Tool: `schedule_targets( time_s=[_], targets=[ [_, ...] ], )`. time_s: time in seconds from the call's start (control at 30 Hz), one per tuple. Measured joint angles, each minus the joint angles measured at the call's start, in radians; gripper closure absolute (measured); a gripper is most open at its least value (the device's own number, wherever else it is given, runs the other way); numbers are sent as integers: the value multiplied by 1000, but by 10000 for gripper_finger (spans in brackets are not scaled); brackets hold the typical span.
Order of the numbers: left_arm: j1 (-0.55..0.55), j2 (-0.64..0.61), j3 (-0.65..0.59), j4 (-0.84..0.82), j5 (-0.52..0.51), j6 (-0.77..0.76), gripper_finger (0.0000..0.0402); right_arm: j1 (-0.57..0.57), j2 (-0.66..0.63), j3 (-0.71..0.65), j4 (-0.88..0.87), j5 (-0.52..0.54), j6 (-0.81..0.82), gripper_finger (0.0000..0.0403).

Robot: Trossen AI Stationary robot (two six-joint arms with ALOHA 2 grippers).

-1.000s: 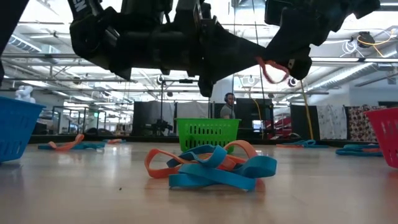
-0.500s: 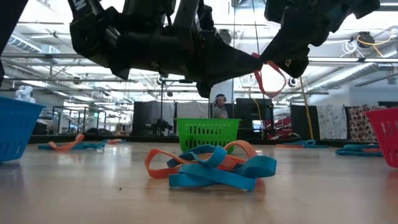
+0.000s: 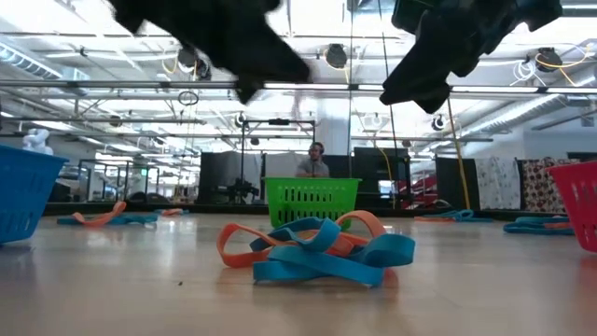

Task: Sort rubber bands into baskets
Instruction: Put the orange rubber band into the blue bin

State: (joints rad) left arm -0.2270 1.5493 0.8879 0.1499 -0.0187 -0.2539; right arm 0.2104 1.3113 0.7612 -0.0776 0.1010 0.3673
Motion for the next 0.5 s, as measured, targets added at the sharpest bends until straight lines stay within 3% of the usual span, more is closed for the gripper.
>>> schedule_targets(
  time_s=[0.13,0.27,0.5],
  targets=[
    [-76,-129,0,-322,-11,-202,399,0,0,0,24,85,-52,285],
    [-196,-192,0,-590,2,-420,400,0,0,0,108,100,-122,285],
    [-424,-201,-1,-754,47,-805,400,2,0,1,254,103,-223,288]
  ],
)
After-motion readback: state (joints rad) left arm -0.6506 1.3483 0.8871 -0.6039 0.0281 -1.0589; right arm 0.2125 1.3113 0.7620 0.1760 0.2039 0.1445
